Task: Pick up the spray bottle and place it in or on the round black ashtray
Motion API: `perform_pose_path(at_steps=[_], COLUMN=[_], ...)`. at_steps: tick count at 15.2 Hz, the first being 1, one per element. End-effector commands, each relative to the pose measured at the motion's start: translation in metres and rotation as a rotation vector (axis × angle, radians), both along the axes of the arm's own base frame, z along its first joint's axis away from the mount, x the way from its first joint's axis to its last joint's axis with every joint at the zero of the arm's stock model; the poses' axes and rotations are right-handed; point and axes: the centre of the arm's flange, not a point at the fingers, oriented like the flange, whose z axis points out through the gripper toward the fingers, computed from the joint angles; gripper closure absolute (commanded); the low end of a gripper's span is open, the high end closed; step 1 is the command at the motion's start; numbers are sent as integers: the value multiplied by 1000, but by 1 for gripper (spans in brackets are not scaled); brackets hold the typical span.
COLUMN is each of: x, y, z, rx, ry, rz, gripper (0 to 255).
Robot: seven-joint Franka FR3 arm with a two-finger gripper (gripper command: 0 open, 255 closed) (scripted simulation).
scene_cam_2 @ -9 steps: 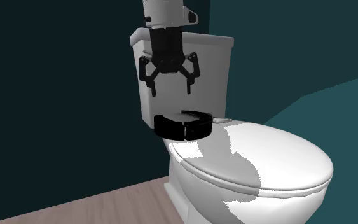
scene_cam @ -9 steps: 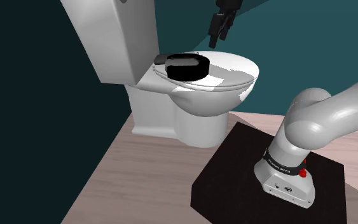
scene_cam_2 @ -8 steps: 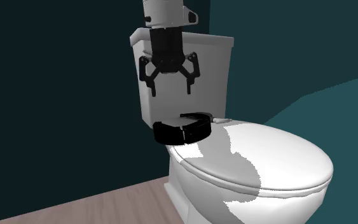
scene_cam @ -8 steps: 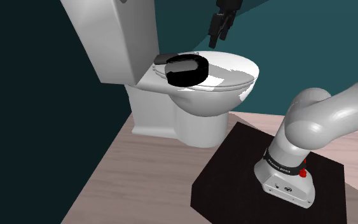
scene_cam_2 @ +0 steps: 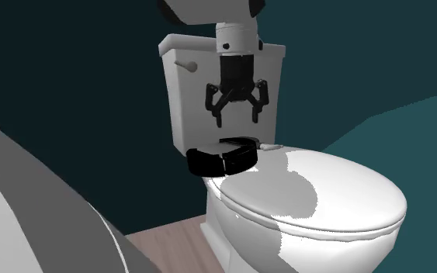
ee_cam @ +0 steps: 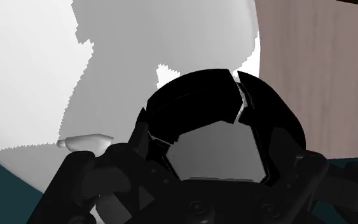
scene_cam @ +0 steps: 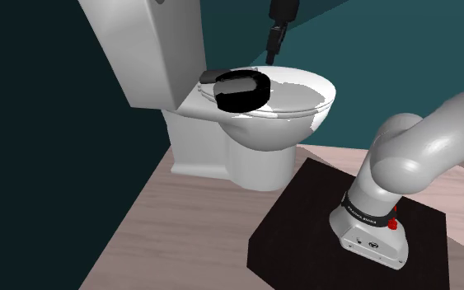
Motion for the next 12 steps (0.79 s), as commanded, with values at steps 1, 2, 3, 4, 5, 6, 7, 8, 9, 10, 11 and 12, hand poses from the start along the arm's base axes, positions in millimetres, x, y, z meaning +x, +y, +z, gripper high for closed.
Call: perform_pose_path(at_steps=[1, 2, 3, 4, 5, 6, 7, 8, 9, 10, 11, 12], x=[21, 32, 43, 54, 66, 78, 90, 102, 114, 126, 139, 151], y=[-16, -24, -31, -38, -45, -51, -57, -63, -68, -73, -77, -81], z=[-8, -12, -17, -21, -26, -30, -35, -40, -45, -49, -55, -60], rx=[-7, -9, -12, -15, -17, -20, -22, -25, -28, -30, -33, -35], ry=[15, 23, 31, 38, 46, 53, 61, 68, 76, 84, 91, 99], rz=[69, 102, 134, 166, 198, 231, 263, 295, 328, 360, 392, 424], gripper=[0, 0, 0, 0, 0, 0, 0, 0, 0, 0, 0, 0])
